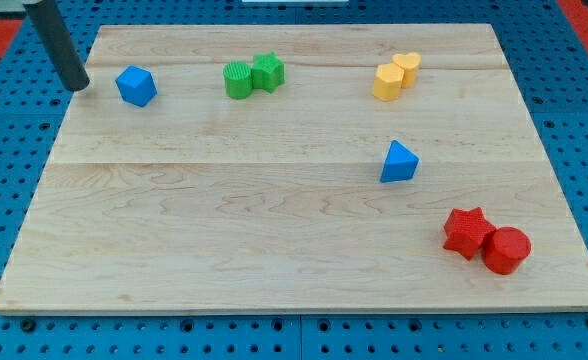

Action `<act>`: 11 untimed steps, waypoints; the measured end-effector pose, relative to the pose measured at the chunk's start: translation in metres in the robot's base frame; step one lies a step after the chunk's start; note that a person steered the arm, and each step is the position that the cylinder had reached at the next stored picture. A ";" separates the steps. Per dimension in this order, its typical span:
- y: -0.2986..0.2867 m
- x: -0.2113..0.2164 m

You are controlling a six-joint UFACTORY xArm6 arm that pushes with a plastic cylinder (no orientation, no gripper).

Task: Move the arm above the blue cube

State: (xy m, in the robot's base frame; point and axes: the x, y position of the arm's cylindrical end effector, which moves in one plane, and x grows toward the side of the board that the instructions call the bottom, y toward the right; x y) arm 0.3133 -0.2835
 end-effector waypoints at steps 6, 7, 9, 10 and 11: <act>0.033 -0.032; 0.070 -0.071; 0.107 -0.122; 0.109 -0.122; 0.107 -0.121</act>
